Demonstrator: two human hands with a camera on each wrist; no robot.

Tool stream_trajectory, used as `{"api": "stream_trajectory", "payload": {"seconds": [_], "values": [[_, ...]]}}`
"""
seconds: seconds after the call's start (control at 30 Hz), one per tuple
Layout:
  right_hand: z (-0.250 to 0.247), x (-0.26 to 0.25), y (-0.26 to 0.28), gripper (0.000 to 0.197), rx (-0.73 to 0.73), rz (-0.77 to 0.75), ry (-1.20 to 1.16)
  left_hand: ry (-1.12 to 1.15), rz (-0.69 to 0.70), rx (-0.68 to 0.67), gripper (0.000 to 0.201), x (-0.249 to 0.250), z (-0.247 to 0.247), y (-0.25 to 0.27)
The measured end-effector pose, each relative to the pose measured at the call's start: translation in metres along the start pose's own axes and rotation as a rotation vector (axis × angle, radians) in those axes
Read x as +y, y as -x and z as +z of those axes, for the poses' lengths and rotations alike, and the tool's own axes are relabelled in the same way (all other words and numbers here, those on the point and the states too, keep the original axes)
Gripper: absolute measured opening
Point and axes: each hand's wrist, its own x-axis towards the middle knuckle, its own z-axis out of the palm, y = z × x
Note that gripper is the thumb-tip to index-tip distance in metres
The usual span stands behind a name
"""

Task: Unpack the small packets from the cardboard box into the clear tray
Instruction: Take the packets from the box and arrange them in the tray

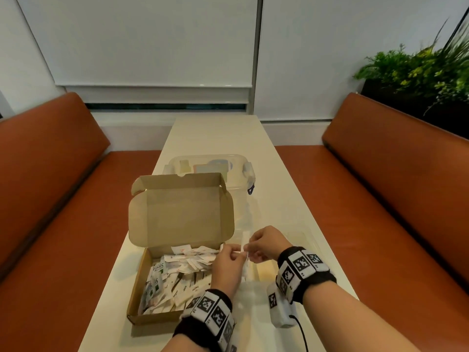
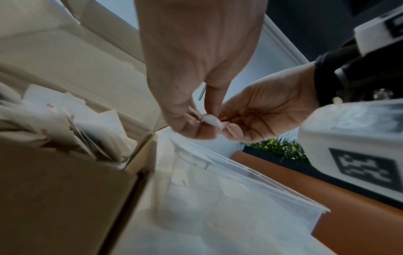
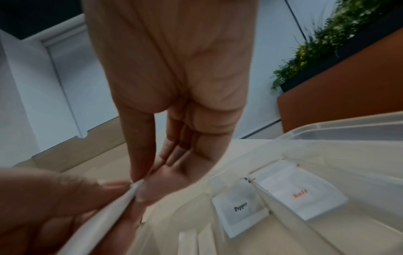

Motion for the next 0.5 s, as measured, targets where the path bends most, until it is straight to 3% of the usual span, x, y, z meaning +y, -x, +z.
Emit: {"api": "stream_trajectory", "payload": {"seconds": [0.17,0.3,0.5], "values": [[-0.009,0.005,-0.006,0.018,0.093,0.003,0.071,-0.4,0.003,0.135,0.006,-0.006,-0.012,0.002],[-0.01,0.006,-0.016,0.019,0.137,0.016,0.195,-0.461,-0.071,0.101,0.008,-0.008,-0.02,0.001],[0.0,0.001,-0.032,0.016,0.16,-0.019,0.568,-0.468,-0.124,0.099,0.014,-0.006,-0.024,-0.004]]}}
